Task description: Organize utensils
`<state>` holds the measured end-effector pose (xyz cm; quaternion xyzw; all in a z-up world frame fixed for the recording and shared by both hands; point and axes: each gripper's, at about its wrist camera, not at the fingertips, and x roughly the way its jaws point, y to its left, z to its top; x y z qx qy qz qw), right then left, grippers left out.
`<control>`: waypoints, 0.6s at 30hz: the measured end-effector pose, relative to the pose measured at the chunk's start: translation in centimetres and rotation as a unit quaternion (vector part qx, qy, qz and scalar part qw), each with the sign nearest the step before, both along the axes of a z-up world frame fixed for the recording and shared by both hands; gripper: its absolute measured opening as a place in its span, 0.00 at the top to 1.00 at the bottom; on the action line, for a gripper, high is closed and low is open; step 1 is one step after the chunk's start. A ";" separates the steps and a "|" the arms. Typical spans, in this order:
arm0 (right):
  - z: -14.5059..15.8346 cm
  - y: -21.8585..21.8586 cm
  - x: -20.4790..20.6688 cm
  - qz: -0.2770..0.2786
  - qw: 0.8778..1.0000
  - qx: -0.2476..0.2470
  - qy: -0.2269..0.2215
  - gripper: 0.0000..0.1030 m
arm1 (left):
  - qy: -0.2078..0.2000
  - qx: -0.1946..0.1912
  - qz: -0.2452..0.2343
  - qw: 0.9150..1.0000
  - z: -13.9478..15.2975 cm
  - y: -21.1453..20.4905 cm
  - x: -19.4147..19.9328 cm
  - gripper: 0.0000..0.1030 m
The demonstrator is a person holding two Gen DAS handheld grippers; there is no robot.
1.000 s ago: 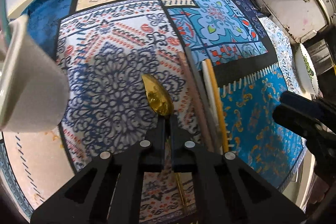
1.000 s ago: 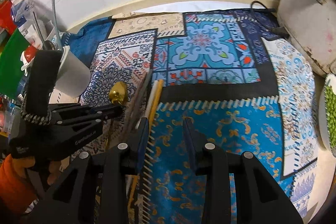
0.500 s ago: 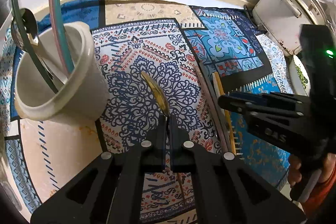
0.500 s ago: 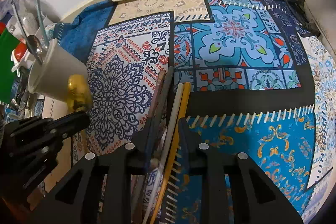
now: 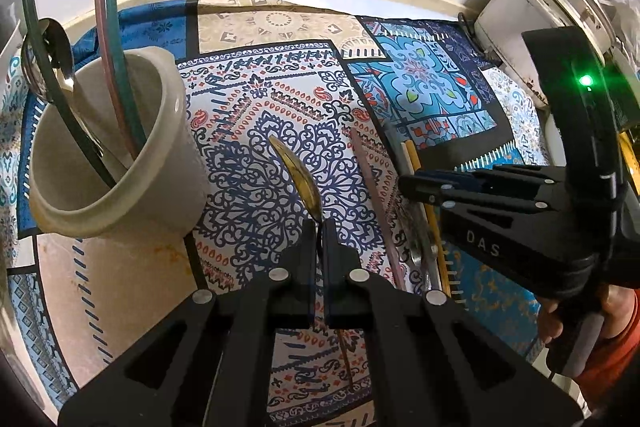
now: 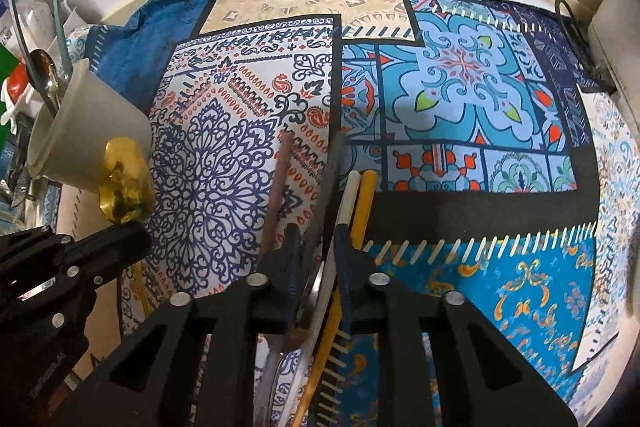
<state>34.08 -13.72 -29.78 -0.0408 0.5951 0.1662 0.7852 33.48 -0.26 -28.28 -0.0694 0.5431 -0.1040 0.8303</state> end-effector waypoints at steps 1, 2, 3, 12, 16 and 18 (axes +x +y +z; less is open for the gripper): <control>0.0 0.0 0.1 0.000 1.000 0.004 0.001 0.91 | -0.001 0.000 0.000 1.000 0.0 0.0 0.0 0.99; -0.1 0.2 0.3 0.000 1.000 0.005 0.002 0.92 | -0.002 0.000 -0.001 1.000 0.0 0.0 0.0 0.99; -0.2 0.3 0.3 0.000 1.000 0.006 0.001 0.92 | -0.003 0.000 -0.001 1.000 0.1 0.0 0.0 0.99; 1.4 -0.8 0.1 -0.014 0.999 0.042 -0.017 0.99 | -0.029 -0.004 0.001 1.000 2.0 0.3 -0.3 0.99; 2.6 -1.3 -0.4 -0.008 0.998 0.043 -0.034 0.99 | -0.039 -0.006 0.004 0.999 2.8 0.3 -0.5 1.00; 2.8 -1.3 -0.6 -0.004 0.999 0.038 -0.035 0.99 | -0.045 -0.006 0.005 0.999 3.2 0.2 -0.6 1.00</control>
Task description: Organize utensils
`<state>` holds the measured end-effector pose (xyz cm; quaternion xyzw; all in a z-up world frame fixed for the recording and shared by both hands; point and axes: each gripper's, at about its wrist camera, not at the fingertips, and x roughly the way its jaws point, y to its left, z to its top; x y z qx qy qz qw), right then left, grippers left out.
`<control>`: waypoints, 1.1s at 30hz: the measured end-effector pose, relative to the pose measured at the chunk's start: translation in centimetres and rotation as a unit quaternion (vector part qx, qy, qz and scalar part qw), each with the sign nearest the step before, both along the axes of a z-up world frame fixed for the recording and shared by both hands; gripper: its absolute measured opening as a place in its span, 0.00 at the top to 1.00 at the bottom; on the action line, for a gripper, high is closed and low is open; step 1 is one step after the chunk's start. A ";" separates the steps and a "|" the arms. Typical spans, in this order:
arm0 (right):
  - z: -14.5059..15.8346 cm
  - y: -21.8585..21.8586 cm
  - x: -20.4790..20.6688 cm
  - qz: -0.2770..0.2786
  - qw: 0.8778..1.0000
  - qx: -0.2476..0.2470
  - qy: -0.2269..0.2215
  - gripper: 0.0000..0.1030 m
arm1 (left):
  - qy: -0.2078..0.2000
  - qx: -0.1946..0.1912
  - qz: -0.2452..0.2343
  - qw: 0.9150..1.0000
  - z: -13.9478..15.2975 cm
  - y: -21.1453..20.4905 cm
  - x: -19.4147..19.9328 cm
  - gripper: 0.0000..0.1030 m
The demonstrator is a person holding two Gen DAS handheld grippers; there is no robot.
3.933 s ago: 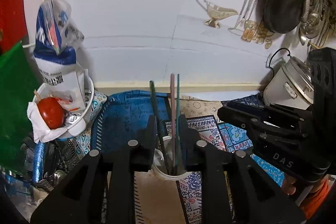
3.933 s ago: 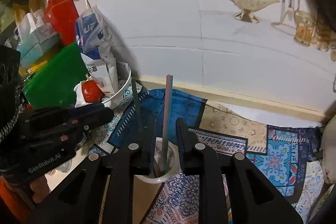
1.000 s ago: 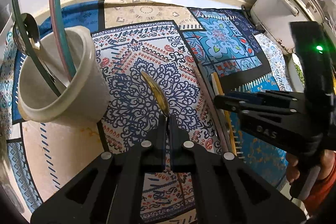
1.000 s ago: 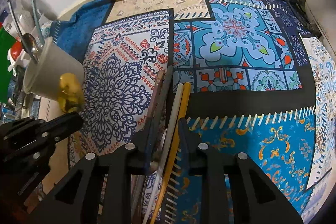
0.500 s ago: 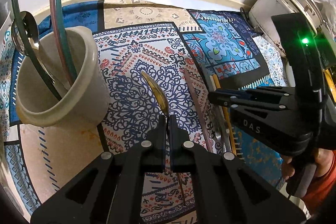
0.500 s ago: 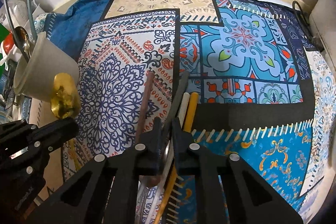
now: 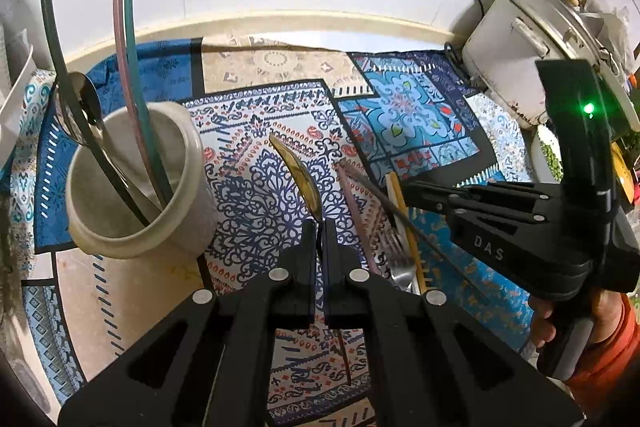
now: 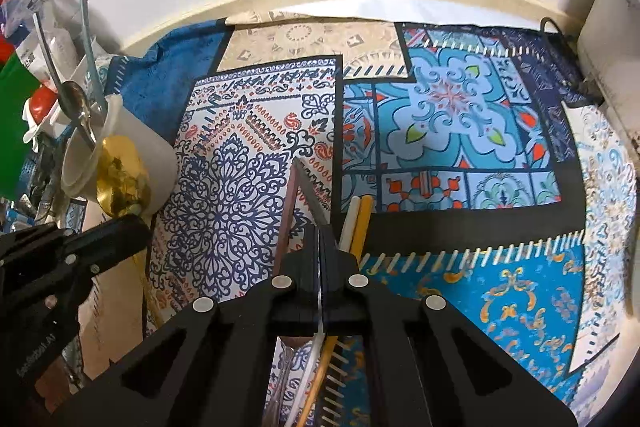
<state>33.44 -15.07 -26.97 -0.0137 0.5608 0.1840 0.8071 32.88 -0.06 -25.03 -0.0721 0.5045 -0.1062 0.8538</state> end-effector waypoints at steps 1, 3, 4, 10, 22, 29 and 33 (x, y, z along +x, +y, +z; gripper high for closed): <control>0.0 -0.1 0.0 0.004 1.000 0.004 0.004 0.99 | -0.003 0.000 0.001 1.000 0.2 0.0 -0.1 1.00; -0.2 -0.4 0.0 0.008 1.000 0.006 0.017 0.98 | -0.006 -0.001 0.004 1.000 0.5 -0.1 -0.3 1.00; -0.3 -0.4 0.0 0.012 1.000 0.001 0.021 0.96 | -0.008 -0.002 0.006 1.000 0.7 -0.1 -0.4 1.00; -0.9 0.9 0.3 0.058 0.998 -0.031 0.012 0.79 | -0.012 0.001 0.015 1.000 1.2 0.3 -1.2 1.00; -3.9 4.9 1.9 0.123 0.986 -0.110 0.001 0.90 | -0.015 0.008 0.051 0.999 1.7 2.4 -2.2 0.99; -2.3 3.5 1.5 0.095 0.993 -0.071 -0.015 0.94 | -0.026 0.008 0.060 0.998 2.6 2.8 -2.6 0.99; -0.2 1.7 1.1 0.066 0.996 -0.042 -0.033 0.94 | -0.036 0.007 0.062 0.997 3.2 2.7 -2.8 0.99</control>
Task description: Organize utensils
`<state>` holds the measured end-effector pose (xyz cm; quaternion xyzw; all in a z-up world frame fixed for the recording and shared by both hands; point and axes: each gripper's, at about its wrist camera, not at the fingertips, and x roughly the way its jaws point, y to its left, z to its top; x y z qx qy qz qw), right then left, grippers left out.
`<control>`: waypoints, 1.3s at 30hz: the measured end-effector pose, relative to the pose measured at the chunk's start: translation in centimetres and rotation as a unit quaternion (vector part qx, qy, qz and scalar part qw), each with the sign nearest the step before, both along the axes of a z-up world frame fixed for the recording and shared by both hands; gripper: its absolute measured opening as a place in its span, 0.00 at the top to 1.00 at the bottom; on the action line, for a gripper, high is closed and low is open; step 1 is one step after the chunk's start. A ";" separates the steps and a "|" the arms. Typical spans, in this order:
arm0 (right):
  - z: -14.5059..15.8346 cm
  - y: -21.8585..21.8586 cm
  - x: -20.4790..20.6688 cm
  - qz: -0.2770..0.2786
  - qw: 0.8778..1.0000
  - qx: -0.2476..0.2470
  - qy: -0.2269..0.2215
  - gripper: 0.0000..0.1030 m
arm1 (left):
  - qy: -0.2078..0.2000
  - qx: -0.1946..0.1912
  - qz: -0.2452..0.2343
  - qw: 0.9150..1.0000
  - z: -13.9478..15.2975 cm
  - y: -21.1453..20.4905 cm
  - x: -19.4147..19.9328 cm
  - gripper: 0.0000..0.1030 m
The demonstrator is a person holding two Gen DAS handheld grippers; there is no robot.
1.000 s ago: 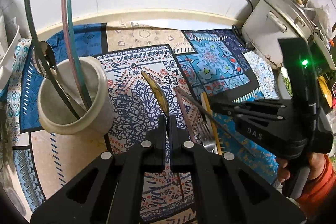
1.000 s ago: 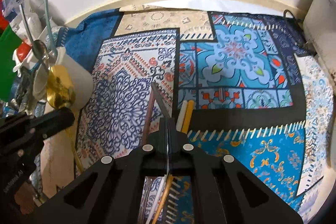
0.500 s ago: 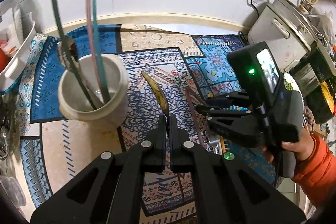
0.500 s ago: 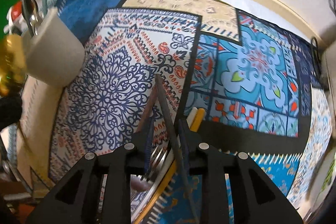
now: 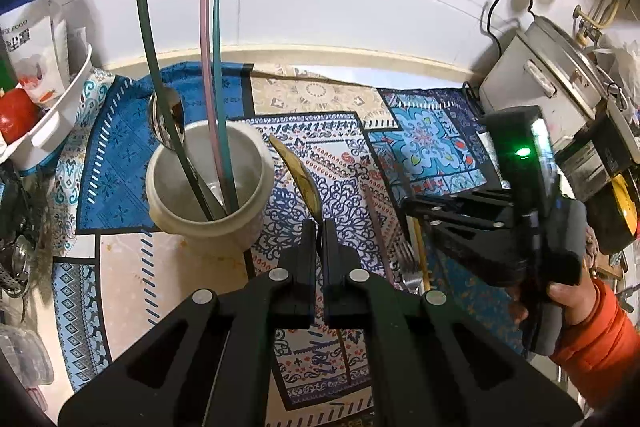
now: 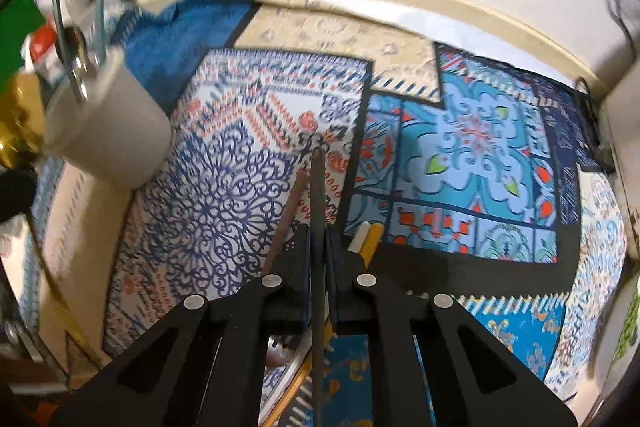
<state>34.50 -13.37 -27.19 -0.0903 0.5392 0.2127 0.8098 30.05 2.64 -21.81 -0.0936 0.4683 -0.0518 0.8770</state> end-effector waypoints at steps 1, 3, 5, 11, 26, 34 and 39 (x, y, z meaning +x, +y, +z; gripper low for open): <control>0.6 -0.5 -0.2 -0.007 1.000 0.008 -0.005 0.94 | -0.003 0.002 -0.001 1.000 0.2 -0.1 -0.1 1.00; 1.9 -1.4 -0.6 -0.020 0.999 0.023 -0.018 0.94 | -0.009 0.004 -0.002 1.000 0.6 -0.2 -0.2 1.00; 3.3 -1.9 -1.1 -0.028 0.998 0.035 -0.032 0.94 | -0.014 0.003 -0.002 1.000 1.0 -0.2 -0.3 1.00; 7.0 -2.7 -2.3 -0.040 0.995 0.068 -0.068 0.94 | -0.034 0.003 0.001 0.999 2.5 -0.3 -0.8 1.00; 15.6 -0.1 -3.8 -0.004 0.975 0.147 -0.169 0.94 | -0.113 0.016 0.039 0.993 8.7 1.9 -2.8 0.99; 18.7 2.8 -3.6 0.023 0.964 0.173 -0.203 0.94 | -0.145 0.027 0.063 0.987 11.1 4.1 -2.9 1.00; 19.6 4.2 -3.3 0.035 0.959 0.184 -0.211 0.94 | -0.158 0.033 0.077 0.984 11.9 5.7 -2.2 1.00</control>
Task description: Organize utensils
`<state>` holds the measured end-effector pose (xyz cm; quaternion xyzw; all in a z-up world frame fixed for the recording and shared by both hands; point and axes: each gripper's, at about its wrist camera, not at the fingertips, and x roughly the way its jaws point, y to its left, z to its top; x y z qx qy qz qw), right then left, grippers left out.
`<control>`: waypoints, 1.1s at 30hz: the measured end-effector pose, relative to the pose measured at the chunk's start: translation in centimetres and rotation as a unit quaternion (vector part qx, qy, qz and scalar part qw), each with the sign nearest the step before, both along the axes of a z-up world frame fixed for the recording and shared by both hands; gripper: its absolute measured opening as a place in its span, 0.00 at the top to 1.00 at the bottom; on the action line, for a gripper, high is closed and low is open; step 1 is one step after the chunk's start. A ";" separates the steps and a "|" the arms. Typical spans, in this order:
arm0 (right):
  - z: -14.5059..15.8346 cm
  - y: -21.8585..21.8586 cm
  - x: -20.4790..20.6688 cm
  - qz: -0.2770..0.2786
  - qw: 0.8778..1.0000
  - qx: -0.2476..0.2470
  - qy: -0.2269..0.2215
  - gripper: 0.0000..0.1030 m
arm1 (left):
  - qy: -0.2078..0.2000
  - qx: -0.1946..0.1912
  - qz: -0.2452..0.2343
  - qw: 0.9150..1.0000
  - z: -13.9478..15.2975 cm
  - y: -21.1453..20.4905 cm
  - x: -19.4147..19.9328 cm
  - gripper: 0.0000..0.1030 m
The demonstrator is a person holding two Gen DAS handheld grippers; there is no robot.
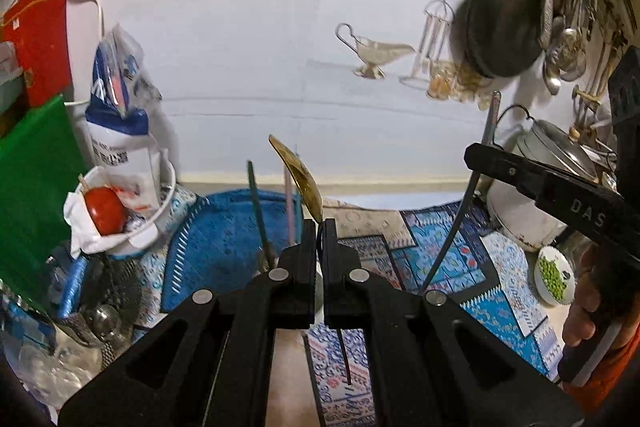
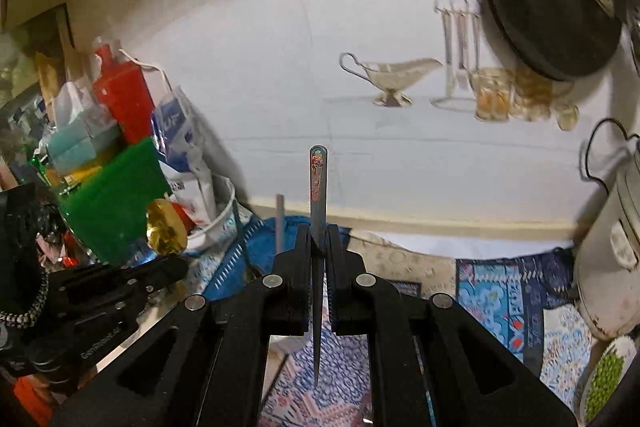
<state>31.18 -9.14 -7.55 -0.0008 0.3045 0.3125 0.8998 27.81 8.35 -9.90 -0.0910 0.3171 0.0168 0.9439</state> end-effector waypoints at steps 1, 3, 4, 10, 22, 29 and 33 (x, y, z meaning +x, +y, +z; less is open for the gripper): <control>0.1 0.3 0.1 0.003 1.000 0.001 -0.001 0.94 | -0.002 0.001 0.001 1.000 0.1 0.2 0.2 1.00; 0.4 1.0 0.2 0.010 1.000 0.008 0.001 0.94 | -0.007 0.003 0.007 1.000 0.2 0.8 0.7 1.00; 0.4 1.4 0.2 0.013 1.000 0.012 0.002 0.94 | -0.010 0.002 0.008 1.000 0.2 1.2 1.1 1.00; 0.7 3.8 0.6 0.021 1.000 0.013 -0.001 0.94 | -0.020 0.016 0.022 0.999 -0.2 2.8 3.4 1.00; -1.1 7.4 3.4 0.011 1.000 -0.005 0.016 0.94 | 0.007 0.015 0.031 0.999 -4.1 5.1 7.2 1.00; -3.7 8.8 4.3 0.010 0.999 -0.037 0.037 0.94 | 0.024 0.010 0.026 0.999 -7.3 5.2 8.0 1.00; -5.3 9.2 4.6 0.016 0.997 -0.054 0.055 0.94 | 0.038 0.004 0.019 0.999 -8.9 5.0 8.2 1.00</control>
